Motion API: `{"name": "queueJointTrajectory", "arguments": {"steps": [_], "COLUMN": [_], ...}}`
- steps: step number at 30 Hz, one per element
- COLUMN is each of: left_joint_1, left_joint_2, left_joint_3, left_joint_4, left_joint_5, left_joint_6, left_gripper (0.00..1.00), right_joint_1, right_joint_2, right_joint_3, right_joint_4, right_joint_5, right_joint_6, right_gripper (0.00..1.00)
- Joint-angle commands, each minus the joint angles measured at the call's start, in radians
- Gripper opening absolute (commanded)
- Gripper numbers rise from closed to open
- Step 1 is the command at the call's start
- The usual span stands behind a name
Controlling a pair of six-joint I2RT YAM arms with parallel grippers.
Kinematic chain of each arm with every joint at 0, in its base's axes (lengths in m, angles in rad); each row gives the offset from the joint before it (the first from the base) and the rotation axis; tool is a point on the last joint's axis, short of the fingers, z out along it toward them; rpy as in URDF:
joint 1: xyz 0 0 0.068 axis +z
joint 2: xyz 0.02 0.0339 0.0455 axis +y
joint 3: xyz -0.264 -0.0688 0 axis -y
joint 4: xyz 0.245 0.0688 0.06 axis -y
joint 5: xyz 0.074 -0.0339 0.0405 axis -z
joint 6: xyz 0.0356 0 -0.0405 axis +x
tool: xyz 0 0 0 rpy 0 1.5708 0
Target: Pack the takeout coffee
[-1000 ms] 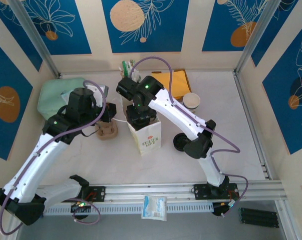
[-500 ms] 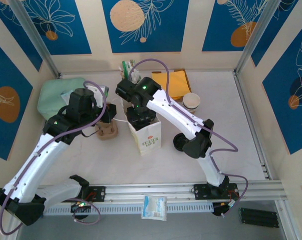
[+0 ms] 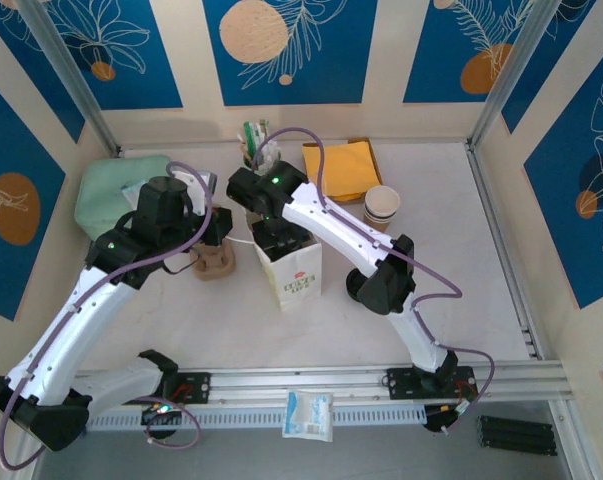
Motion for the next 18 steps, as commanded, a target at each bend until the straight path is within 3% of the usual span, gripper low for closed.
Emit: {"name": "queueJointTrajectory", "arguments": {"steps": [1, 18], "left_joint_1": [0.008, 0.008], "left_joint_2": [-0.019, -0.033], "left_joint_3": [-0.007, -0.013], "left_joint_4": [0.010, -0.003], "left_joint_5": [0.014, -0.001], "left_joint_6": [-0.008, 0.000], "left_gripper": [0.15, 0.13], "right_joint_1": [0.004, -0.016], "right_joint_2": [0.008, 0.004], "right_joint_3": [-0.011, -0.019], "right_joint_4": [-0.153, -0.152], "right_joint_5": [0.005, -0.044], "right_joint_6": [-0.001, 0.018], "right_gripper": [0.60, 0.60]}}
